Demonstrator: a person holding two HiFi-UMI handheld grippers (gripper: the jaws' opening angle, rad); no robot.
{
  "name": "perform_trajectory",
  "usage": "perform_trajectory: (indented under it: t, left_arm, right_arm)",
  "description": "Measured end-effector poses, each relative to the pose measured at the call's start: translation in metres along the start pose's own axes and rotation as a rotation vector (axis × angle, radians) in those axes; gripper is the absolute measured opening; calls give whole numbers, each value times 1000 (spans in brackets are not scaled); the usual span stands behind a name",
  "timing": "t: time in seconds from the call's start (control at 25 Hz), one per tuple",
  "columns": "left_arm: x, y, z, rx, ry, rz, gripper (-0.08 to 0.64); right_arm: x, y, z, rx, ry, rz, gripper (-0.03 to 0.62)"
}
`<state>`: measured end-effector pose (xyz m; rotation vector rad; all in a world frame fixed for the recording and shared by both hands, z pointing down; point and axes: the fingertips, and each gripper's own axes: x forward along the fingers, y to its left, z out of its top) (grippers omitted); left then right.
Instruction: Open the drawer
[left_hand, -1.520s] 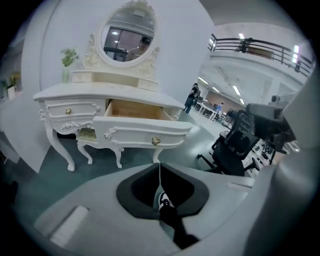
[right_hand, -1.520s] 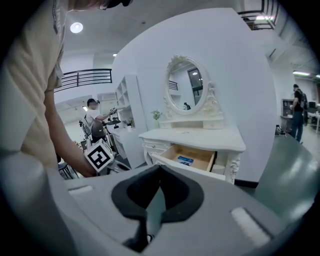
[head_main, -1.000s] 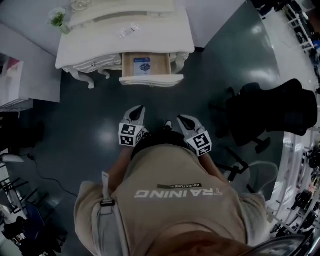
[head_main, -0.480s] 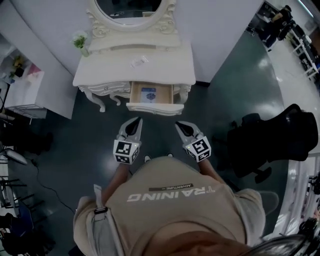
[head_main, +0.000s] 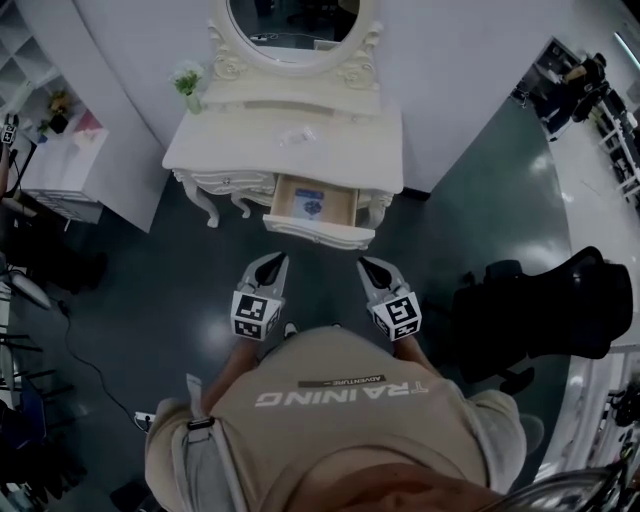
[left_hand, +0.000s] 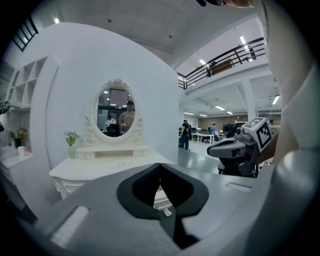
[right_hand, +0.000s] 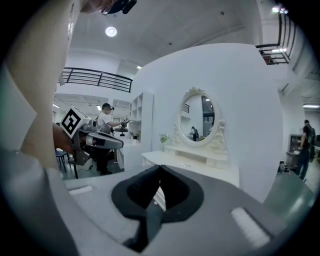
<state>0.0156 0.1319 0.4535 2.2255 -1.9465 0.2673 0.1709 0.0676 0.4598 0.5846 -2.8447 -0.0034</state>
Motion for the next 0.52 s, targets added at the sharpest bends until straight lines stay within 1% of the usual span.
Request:
perform_trajectory:
  t: [0.12,0.32,0.52]
  left_arm:
    - [3,2,-4,-13,8,-6,8]
    - [6,7,-10,-32,10,-7,8]
    - [3,31,-27,-49,-3,6,8]
  right_arm:
    - [4,5,-3,7,-1,5,3]
    - [5,3,-8,16,21,-31,3]
    - [18,8,-7,32,12,-68,3]
